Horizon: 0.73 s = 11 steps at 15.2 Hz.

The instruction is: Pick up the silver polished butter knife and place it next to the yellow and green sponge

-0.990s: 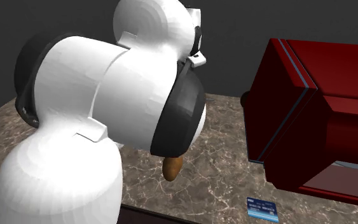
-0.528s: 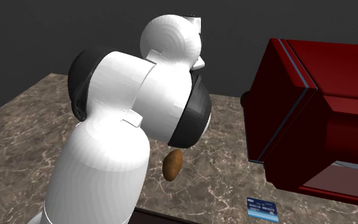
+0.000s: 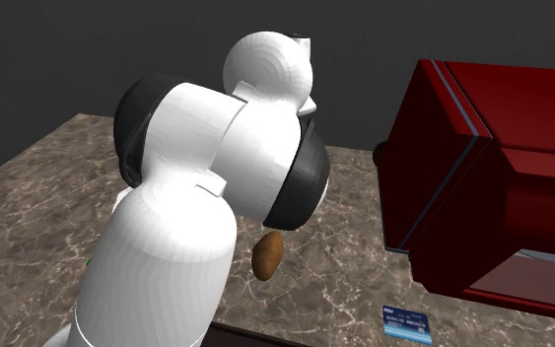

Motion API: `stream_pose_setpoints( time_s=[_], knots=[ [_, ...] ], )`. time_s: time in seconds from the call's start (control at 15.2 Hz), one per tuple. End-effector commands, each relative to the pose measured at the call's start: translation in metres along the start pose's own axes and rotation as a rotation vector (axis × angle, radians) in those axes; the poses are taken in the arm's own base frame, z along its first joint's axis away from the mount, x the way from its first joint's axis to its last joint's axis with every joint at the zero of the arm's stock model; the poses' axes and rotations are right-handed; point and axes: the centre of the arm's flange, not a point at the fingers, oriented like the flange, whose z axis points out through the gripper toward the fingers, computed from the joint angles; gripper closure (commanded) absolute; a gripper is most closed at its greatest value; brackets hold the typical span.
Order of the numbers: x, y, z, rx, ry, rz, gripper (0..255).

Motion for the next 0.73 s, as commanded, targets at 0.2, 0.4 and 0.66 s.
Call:
stream_pose_setpoints(
  time_s=[0.2,0.4,0.66],
  knots=[
    [0.0,0.0,0.0001,0.0,0.0,0.0,255],
    [0.0,0.0,0.0001,0.0,0.0,0.0,255],
    [0.0,0.0,0.0001,0.0,0.0,0.0,255]
  ],
)
